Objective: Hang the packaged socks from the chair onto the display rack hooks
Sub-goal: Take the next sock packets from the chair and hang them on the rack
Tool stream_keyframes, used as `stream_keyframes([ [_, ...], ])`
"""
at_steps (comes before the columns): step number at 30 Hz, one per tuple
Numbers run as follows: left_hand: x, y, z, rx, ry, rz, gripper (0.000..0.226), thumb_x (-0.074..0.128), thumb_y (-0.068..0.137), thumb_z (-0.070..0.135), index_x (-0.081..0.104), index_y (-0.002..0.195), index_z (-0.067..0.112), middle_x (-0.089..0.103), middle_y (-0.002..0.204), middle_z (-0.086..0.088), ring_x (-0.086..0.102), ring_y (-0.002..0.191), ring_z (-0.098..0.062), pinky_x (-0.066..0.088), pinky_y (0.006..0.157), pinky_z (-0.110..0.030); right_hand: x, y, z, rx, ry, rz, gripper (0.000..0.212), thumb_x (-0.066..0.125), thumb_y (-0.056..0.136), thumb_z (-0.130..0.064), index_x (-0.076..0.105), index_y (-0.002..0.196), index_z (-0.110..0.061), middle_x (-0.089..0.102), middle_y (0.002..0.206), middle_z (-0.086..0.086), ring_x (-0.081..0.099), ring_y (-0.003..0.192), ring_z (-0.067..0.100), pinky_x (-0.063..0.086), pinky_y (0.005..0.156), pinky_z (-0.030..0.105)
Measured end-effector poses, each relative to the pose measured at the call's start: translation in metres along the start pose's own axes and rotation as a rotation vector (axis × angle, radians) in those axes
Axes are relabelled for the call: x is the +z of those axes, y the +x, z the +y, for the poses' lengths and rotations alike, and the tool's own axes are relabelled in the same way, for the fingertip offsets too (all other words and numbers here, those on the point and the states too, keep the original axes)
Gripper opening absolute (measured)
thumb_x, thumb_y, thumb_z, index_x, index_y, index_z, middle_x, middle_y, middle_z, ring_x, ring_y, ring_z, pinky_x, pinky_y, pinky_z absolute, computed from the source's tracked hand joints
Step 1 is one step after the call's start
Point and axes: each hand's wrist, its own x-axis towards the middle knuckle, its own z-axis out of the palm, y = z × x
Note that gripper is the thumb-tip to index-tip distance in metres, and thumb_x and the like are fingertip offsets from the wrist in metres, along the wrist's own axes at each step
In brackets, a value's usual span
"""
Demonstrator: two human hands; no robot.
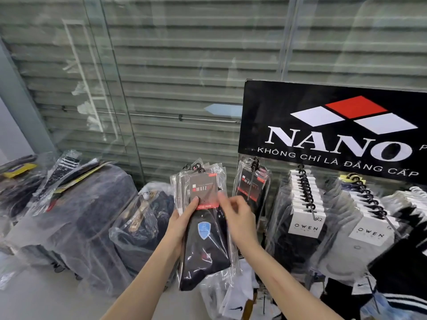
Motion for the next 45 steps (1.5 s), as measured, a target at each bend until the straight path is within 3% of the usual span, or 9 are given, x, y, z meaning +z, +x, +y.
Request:
stream_keyframes([
  [5,-0.008,0.001,0.001,-0.035,0.032,-0.034,0.078,0.068,0.068,0.054,0.057,0.128,0.006,0.066,0.119,-0.021,0.063,0.112,-0.037,0.044,0.103,-0.050,-0.001,0.006,0.003,0.057,0.016,-0.140,0.033,0.078,0.071,-0.025,0.064,0.100,-0.016,0.071,0.095,-0.003,0.066,0.091,0.015,0.052,0.085,0.033],
  [10,-0.015,0.002,0.001,-0.039,0.013,0.024,0.064,0.076,0.067,0.037,0.061,0.118,0.003,0.075,0.099,-0.016,0.073,0.088,-0.030,0.060,0.065,-0.033,-0.008,0.012,0.009,0.063,0.229,-0.242,0.027,0.070,0.079,-0.008,0.065,0.106,-0.010,0.071,0.092,-0.002,0.068,0.078,0.004,0.051,0.066,0.013],
  [13,-0.020,0.002,0.002,-0.037,0.028,0.069,0.072,0.078,0.063,0.035,0.056,0.123,0.002,0.072,0.103,-0.020,0.071,0.091,-0.036,0.058,0.080,-0.045,-0.012,0.015,0.016,0.159,0.358,-0.252,0.021,0.063,0.084,-0.003,0.062,0.102,-0.012,0.070,0.093,0.002,0.067,0.078,0.010,0.053,0.066,0.018],
  [17,-0.034,0.004,0.004,-0.046,0.052,0.114,0.061,0.077,0.068,0.029,0.055,0.120,0.006,0.075,0.088,-0.014,0.073,0.072,-0.028,0.060,0.061,-0.037,-0.031,0.016,0.038,0.319,0.469,-0.204,0.021,0.057,0.088,-0.001,0.062,0.106,-0.008,0.071,0.095,0.006,0.068,0.086,0.020,0.055,0.076,0.033],
  [20,-0.043,0.005,0.004,-0.052,0.076,0.129,0.049,0.073,0.079,0.026,0.055,0.121,0.007,0.073,0.093,-0.015,0.071,0.075,-0.029,0.058,0.070,-0.040,-0.040,0.017,0.059,0.310,0.318,-0.011,0.021,0.056,0.089,-0.006,0.059,0.110,-0.009,0.066,0.109,0.011,0.062,0.101,0.025,0.048,0.092,0.041],
  [27,-0.045,0.008,0.008,0.007,0.153,0.126,0.032,0.072,0.082,0.022,0.058,0.107,0.008,0.075,0.073,-0.007,0.071,0.058,-0.019,0.055,0.047,-0.028,-0.036,0.020,0.062,0.094,0.006,0.314,0.005,0.055,0.090,-0.020,0.050,0.092,-0.019,0.058,0.085,-0.003,0.053,0.093,0.026,0.038,0.080,0.035],
  [30,-0.054,0.008,0.011,0.020,0.146,0.119,0.039,0.073,0.079,0.027,0.060,0.112,0.010,0.076,0.083,-0.009,0.073,0.068,-0.023,0.057,0.055,-0.032,-0.035,0.025,0.057,0.030,-0.044,0.378,0.007,0.053,0.091,-0.017,0.048,0.093,-0.013,0.055,0.084,-0.001,0.044,0.084,0.022,0.031,0.075,0.033],
  [37,-0.062,0.006,0.013,0.005,0.125,0.080,0.058,0.078,0.063,0.037,0.063,0.113,0.012,0.076,0.095,-0.014,0.074,0.080,-0.028,0.059,0.063,-0.037,-0.036,0.036,0.055,-0.011,-0.149,0.300,0.011,0.049,0.093,-0.012,0.045,0.102,-0.007,0.054,0.074,0.003,0.050,0.080,0.030,0.035,0.069,0.035],
  [45,-0.046,0.006,0.001,-0.053,0.094,0.060,0.069,0.080,0.059,0.037,0.058,0.118,0.010,0.075,0.098,-0.015,0.073,0.085,-0.031,0.060,0.068,-0.040,-0.035,0.066,0.052,0.204,-0.247,0.137,0.039,0.042,0.094,-0.008,0.034,0.132,-0.005,0.056,0.125,0.013,0.050,0.116,0.031,0.035,0.079,0.031],
])
